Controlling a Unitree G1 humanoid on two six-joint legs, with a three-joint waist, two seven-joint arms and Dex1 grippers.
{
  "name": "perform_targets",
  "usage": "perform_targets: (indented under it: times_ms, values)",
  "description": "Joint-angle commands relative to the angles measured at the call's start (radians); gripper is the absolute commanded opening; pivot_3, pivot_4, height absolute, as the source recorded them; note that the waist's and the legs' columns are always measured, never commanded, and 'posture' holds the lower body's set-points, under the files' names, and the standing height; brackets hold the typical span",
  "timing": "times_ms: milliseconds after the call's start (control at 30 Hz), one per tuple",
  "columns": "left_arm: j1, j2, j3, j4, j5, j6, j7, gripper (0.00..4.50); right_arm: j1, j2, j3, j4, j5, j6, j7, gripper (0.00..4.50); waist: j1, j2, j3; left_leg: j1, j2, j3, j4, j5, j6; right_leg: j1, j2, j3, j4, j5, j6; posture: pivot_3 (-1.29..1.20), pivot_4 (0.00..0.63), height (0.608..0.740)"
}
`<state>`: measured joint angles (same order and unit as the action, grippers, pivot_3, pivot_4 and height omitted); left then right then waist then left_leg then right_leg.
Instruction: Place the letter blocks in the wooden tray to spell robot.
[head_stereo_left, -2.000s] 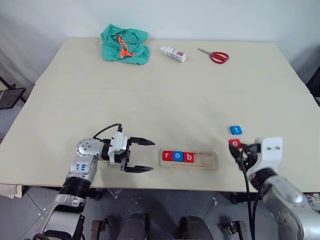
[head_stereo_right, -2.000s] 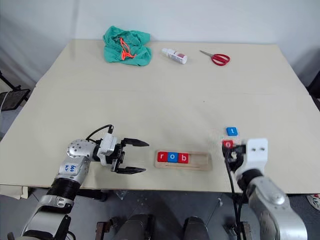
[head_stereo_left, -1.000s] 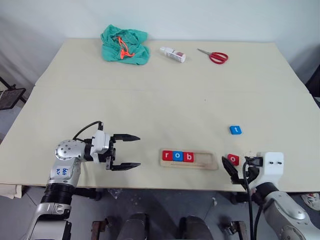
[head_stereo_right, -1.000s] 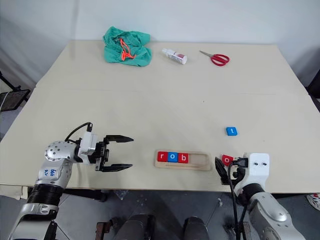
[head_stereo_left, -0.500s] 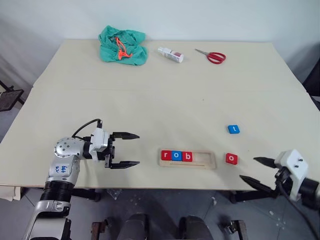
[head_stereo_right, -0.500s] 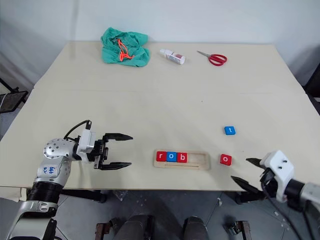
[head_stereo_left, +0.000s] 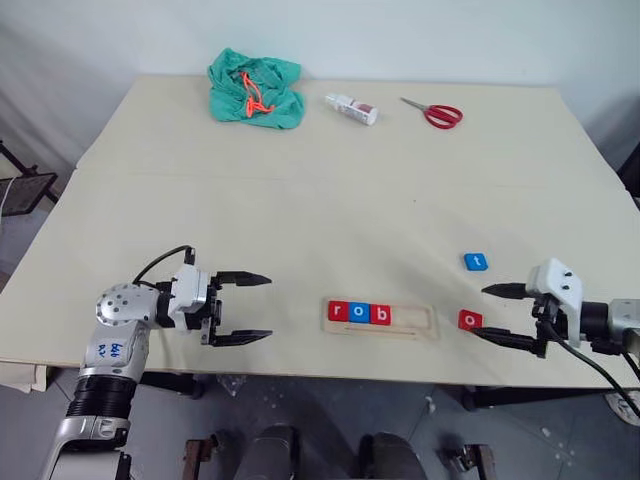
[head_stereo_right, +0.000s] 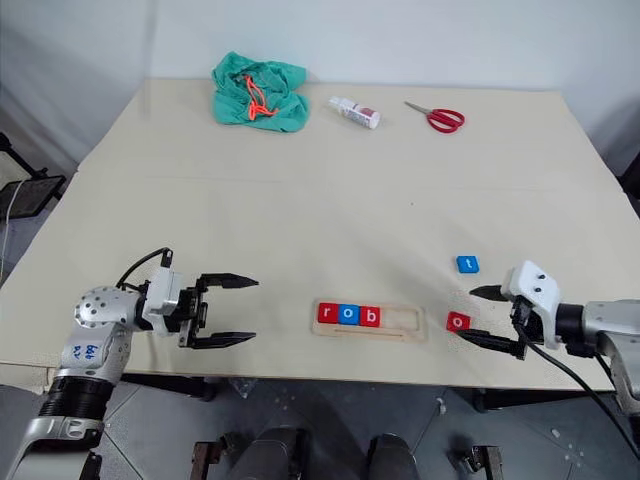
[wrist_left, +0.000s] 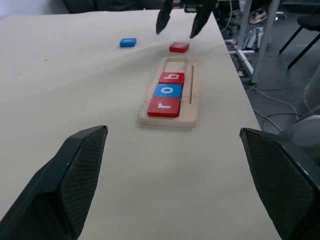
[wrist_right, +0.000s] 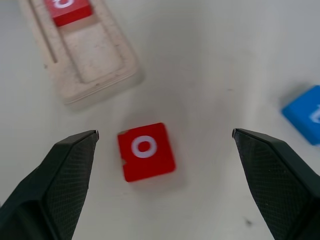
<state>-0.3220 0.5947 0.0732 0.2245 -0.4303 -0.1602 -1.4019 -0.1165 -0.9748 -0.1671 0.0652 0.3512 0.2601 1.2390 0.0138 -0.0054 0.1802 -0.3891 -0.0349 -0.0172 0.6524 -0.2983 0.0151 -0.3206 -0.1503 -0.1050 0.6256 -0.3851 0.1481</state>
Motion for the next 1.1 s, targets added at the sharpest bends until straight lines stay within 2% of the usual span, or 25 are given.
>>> perform_targets:
  times_ms: [33,533,833,1000,1100]
  values:
    - [0.021,0.013,0.028,-0.055,-0.026,0.006,0.021,4.50,-0.018,-0.016,0.001,0.000,-0.009,-0.010,0.011,4.48,0.003,0.000,0.000,0.000,0.000,0.000,0.000,0.000,0.000,0.000,0.000,0.000,0.000,0.000,0.000,0.00,0.150,0.740]
    - [0.030,0.018,0.026,-0.069,-0.024,0.005,0.046,4.50,-0.031,0.012,0.071,0.065,-0.090,-0.071,-0.018,4.48,0.009,0.000,0.000,0.000,0.000,0.000,0.000,0.000,0.000,0.000,0.000,0.000,0.000,0.000,0.000,0.00,0.150,0.740]
    - [0.035,0.019,0.025,-0.075,-0.025,0.004,0.051,4.50,-0.033,0.038,0.059,0.031,-0.075,-0.055,-0.059,1.49,0.008,0.000,0.000,0.000,0.000,0.000,0.000,0.000,0.000,0.000,0.000,0.000,0.000,0.000,0.000,0.00,0.150,0.740]
    - [0.025,0.017,0.024,-0.065,-0.023,0.003,0.050,4.50,-0.041,0.046,0.020,-0.138,0.016,0.089,-0.104,1.45,0.006,0.000,0.000,0.000,0.001,0.000,0.000,0.000,0.000,0.000,0.000,0.000,0.000,0.000,0.000,0.00,0.150,0.740]
    - [0.018,0.010,0.017,-0.057,-0.021,0.000,0.048,4.50,-0.073,0.047,0.046,-0.270,0.074,0.183,-0.112,1.45,0.007,0.000,0.000,0.000,0.001,0.000,0.000,0.000,0.000,0.000,0.000,0.000,0.000,0.000,0.000,0.00,0.150,0.740]
